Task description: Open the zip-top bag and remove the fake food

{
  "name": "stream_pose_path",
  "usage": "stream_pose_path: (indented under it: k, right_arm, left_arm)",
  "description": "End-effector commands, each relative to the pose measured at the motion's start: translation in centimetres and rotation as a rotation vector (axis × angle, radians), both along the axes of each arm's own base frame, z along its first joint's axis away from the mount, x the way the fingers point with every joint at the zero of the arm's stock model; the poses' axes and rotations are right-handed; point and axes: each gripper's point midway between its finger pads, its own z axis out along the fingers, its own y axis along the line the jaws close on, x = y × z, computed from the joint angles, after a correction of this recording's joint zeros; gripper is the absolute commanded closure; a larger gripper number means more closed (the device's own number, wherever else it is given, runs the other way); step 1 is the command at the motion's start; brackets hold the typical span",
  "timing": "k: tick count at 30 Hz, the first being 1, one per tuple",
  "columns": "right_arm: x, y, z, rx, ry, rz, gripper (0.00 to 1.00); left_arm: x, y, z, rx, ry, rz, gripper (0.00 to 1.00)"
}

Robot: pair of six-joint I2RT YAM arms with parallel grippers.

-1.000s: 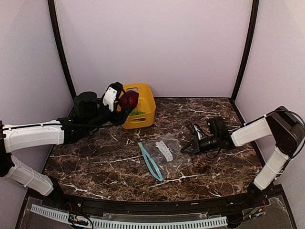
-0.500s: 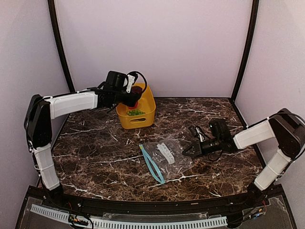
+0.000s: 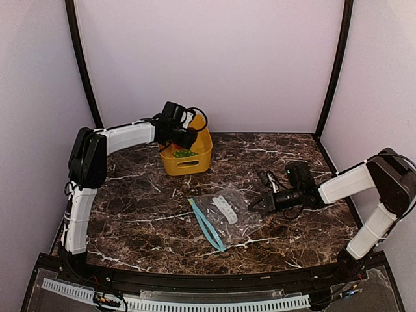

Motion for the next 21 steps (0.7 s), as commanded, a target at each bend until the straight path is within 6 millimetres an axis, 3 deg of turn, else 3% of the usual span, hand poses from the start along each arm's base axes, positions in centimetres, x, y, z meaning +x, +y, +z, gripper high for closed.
stream_pose_path:
  k: [1, 10, 15, 16, 17, 18, 19, 20, 21]
  right_arm:
    - [0.2, 0.2, 0.5, 0.023, -0.015, 0.005, 1.00]
    - [0.2, 0.5, 0.9, 0.032, -0.022, 0.016, 1.00]
    - [0.0, 1.1, 1.2, 0.022, -0.030, 0.032, 1.00]
    - [-0.1, 1.3, 1.3, 0.021, -0.034, 0.037, 1.00]
    - [-0.1, 1.5, 1.3, 0.018, -0.037, 0.042, 1.00]
    - [-0.1, 1.8, 1.4, 0.017, -0.040, 0.048, 1.00]
    - [-0.2, 2.1, 1.5, 0.015, -0.043, 0.054, 1.00]
    - [-0.2, 2.4, 1.5, 0.013, -0.045, 0.058, 1.00]
    - [-0.2, 2.8, 1.5, 0.010, -0.046, 0.061, 1.00]
  left_arm:
    - [0.0, 0.1, 1.4, -0.005, 0.003, -0.036, 0.27]
    - [-1.0, -0.7, 4.8, -0.047, 0.007, -0.091, 0.06]
    - [-2.4, -0.3, 8.3, -0.100, -0.018, -0.094, 0.02]
    - [-2.7, -0.2, 8.3, -0.107, -0.011, -0.091, 0.01]
    - [-3.2, -0.1, 9.8, -0.126, -0.034, -0.094, 0.01]
    - [-3.6, 0.1, 9.6, -0.132, -0.023, -0.089, 0.01]
    - [-4.1, 0.3, 11.1, -0.150, -0.044, -0.089, 0.01]
    - [-4.6, 0.7, 10.6, -0.155, -0.027, -0.078, 0.01]
    - [-5.2, 1.0, 12.1, -0.171, -0.048, -0.072, 0.01]
